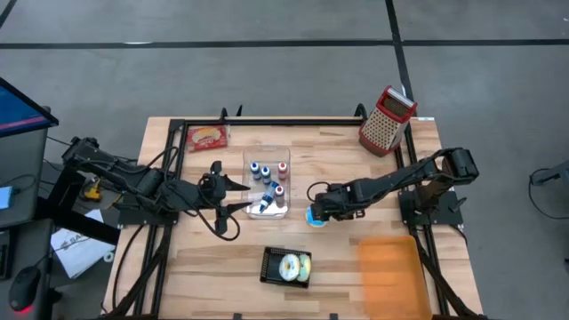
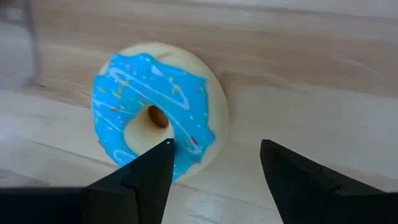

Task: Pick & Place Food Item
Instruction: Put the blue donut into the black bin

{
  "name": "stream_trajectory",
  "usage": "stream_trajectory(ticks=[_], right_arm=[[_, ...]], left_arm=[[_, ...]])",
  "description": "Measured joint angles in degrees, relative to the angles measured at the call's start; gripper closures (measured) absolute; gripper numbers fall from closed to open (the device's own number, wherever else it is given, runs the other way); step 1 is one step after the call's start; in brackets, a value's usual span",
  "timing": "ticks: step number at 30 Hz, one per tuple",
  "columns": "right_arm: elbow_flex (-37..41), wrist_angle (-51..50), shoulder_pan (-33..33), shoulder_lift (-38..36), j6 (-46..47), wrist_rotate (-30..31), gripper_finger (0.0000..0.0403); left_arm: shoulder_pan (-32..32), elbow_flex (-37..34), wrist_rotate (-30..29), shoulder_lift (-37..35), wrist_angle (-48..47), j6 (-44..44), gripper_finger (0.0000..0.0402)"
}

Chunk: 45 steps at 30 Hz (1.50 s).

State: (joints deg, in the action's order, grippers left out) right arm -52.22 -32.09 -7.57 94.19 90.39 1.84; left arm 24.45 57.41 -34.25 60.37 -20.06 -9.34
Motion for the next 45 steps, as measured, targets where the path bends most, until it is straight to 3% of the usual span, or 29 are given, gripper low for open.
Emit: stream_trajectory(ticks=[24, 39, 45], right_arm=[[-0.39, 5.77, 0.37, 4.61, 0.07, 0.44, 0.0176], [-0.23, 8.61, 0.94, 4.41, -0.95, 1.65, 0.0271], [-0.23, 9.6, -2.41, -1.04, 2.13, 1.47, 0.0283]], left_arm=[[0.0, -0.02, 0.01, 0.01, 0.92, -1.68, 0.022], [0.0, -0.02, 0.01, 0.01, 0.91, -1.72, 0.022], [0.02, -0.02, 0.95, -0.01, 0.88, -3.09, 0.022]])
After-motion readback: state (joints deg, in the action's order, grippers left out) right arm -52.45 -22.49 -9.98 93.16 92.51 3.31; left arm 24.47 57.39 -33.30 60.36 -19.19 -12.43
